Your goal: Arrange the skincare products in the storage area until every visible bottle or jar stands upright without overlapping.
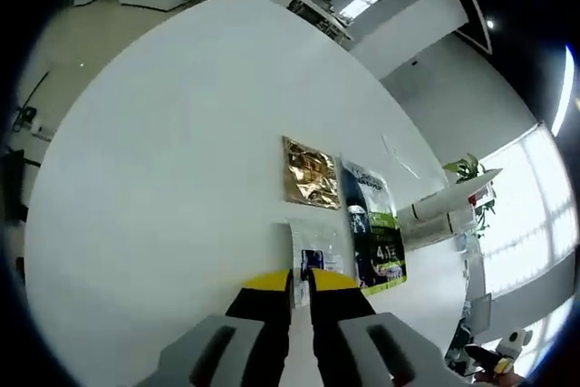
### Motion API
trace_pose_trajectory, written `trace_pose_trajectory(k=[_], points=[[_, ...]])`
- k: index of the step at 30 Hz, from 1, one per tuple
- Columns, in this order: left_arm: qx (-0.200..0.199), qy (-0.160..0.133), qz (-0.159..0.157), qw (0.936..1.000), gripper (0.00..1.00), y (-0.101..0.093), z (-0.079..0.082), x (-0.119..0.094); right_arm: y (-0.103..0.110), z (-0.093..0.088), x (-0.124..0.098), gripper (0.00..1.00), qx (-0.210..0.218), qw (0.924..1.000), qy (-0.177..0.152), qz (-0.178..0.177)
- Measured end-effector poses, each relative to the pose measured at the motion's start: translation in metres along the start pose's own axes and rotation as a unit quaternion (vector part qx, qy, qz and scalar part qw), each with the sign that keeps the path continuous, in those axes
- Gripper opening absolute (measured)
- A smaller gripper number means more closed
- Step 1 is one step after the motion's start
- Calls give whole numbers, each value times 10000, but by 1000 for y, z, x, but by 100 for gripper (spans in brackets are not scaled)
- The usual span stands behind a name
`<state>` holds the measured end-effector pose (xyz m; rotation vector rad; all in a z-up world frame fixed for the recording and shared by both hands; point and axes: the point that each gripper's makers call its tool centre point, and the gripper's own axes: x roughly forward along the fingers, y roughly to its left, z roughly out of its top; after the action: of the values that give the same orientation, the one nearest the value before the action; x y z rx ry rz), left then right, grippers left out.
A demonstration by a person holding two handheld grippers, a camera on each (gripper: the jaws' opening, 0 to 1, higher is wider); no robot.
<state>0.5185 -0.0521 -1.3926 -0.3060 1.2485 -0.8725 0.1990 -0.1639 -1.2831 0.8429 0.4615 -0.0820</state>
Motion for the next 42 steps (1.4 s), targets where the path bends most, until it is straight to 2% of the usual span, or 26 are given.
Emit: trace_pose_trajectory(k=[11, 19, 22, 26, 29, 30, 34, 37, 39, 42], points=[[212, -33, 121, 9997, 10, 1, 0, -1, 2, -3, -1, 62, 56, 10000, -16, 39], [298, -221, 284, 9989, 18, 6, 6, -7, 5, -5, -4, 62, 54, 10000, -64, 50], [501, -353, 302, 9977, 21, 1, 9, -12, 6, -6, -6, 62, 39, 9999, -97, 42], [637, -494, 225, 9965, 21, -11, 2, -18, 5, -9, -6, 62, 56, 9999, -93, 10], [786, -611, 168, 9949, 24, -17, -10, -23, 6, -12, -5, 65, 39, 9999, -94, -43], [1119, -692, 72, 9913, 25, -23, -17, -28, 5, -12, -5, 65, 27, 9999, -99, -78], [1689, -708, -146, 9830, 26, -41, -39, -42, 7, -7, -3, 67, 67, 9996, -236, -104], [1819, -887, -270, 9789, 31, -57, -55, -59, 10, -5, 3, 69, 12, 9997, -207, -86], [1869, -935, -281, 9775, 34, -62, -61, -65, 14, -3, 6, 71, -71, 9999, -154, -20], [2083, -1019, -271, 9724, 38, -74, -80, -80, 17, 3, 13, 73, -234, 9996, -100, 110]])
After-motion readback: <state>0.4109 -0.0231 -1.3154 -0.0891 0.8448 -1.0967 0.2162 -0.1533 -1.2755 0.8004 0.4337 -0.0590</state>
